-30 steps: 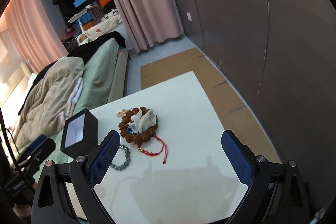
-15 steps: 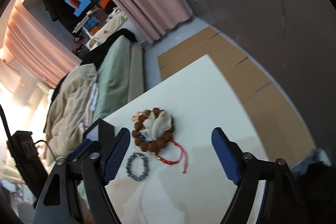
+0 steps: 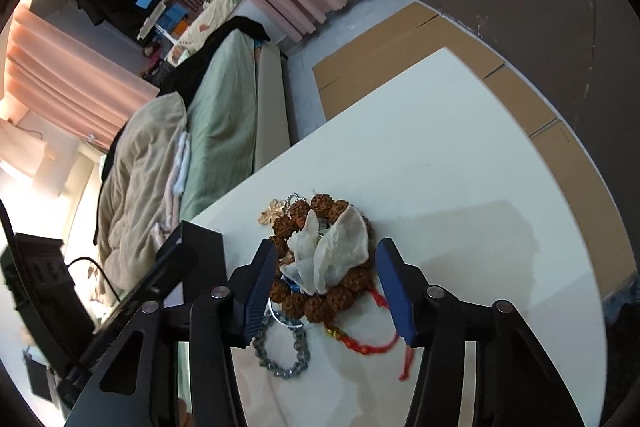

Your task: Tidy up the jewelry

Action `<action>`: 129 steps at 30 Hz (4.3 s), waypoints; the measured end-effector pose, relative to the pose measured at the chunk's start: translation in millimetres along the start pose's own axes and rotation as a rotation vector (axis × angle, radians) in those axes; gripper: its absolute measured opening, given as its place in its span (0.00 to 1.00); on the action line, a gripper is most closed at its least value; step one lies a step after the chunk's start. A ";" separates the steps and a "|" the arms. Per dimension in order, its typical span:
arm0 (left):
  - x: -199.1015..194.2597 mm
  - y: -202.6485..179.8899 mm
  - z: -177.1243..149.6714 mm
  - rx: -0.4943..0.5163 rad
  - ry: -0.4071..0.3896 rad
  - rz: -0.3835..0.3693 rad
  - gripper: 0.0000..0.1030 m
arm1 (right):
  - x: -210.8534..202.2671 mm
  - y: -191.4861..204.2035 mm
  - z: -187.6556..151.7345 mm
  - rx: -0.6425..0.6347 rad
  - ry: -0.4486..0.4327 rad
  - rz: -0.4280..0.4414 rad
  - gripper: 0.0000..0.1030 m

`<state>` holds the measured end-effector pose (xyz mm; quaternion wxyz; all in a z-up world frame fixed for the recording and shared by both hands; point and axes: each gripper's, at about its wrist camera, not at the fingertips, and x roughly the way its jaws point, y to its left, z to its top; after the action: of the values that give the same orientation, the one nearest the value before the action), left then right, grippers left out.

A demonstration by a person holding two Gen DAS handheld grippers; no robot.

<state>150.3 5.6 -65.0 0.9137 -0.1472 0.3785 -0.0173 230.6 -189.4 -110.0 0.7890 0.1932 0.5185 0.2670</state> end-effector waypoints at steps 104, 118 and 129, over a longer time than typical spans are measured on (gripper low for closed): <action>-135.4 114.4 -0.3 -0.233 -0.202 -0.062 0.18 | 19.2 139.0 -15.8 -0.209 0.022 0.414 0.64; -84.8 101.7 6.2 -0.271 -0.104 -0.004 0.28 | -31.6 73.3 4.1 -0.087 -0.075 0.332 0.64; -75.7 92.3 -2.2 -0.234 -0.076 0.117 0.88 | -58.8 58.4 7.8 -0.090 -0.107 0.281 0.64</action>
<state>87.5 104.2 -40.6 0.9034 -0.2310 0.3508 0.0858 206.1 -180.5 -31.0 0.7781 0.2424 0.4313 0.3870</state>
